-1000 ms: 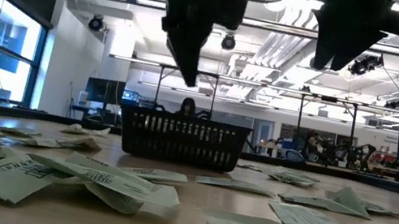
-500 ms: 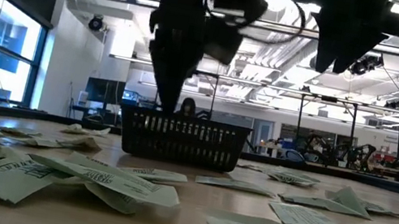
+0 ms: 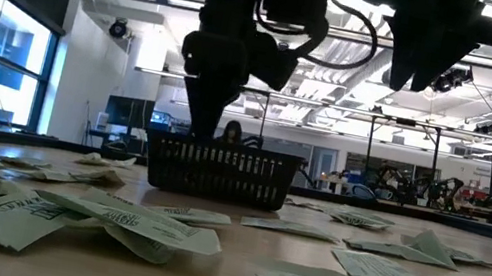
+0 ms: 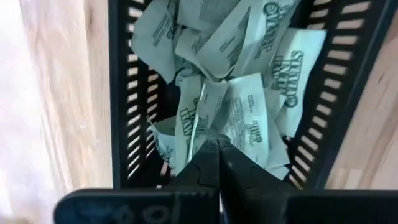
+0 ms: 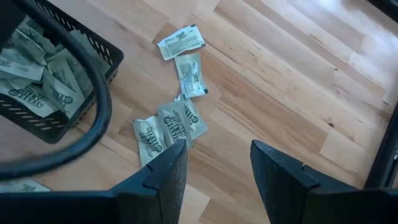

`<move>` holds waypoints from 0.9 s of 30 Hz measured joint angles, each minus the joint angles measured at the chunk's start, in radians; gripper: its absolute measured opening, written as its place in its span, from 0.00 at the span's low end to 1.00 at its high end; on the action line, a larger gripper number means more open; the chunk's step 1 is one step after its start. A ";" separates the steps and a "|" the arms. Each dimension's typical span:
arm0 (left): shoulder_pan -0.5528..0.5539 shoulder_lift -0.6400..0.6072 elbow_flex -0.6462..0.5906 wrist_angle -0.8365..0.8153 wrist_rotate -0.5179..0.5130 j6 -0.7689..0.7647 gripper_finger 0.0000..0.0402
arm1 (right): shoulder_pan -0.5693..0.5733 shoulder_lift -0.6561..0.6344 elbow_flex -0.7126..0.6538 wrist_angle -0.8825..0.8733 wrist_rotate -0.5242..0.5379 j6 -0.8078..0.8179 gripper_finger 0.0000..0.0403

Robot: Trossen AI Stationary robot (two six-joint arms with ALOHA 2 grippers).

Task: Pick and place Stevia / Truvia into bins
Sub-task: Adjust the green stevia packets in the black basket

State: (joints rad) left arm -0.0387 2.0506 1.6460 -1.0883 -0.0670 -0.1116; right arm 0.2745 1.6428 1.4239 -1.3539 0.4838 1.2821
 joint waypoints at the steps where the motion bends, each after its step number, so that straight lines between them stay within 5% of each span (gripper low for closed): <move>1: -0.001 0.000 0.007 -0.002 -0.010 -0.001 0.11 | 0.000 0.000 0.000 0.000 0.003 0.000 0.42; 12: 0.043 0.011 -0.045 0.047 -0.044 0.025 0.05 | 0.000 0.000 0.000 0.000 0.018 0.000 0.42; 19: 0.089 0.010 -0.084 0.077 -0.054 0.009 0.15 | 0.000 0.000 0.000 0.001 0.045 0.000 0.42; 27: 0.072 0.010 -0.092 0.138 -0.052 0.002 0.06 | 0.000 0.000 0.000 0.001 0.049 0.000 0.42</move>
State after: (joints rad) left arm 0.0333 2.0609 1.5543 -0.9501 -0.1189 -0.1093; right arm 0.2741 1.6428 1.4239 -1.3529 0.5324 1.2823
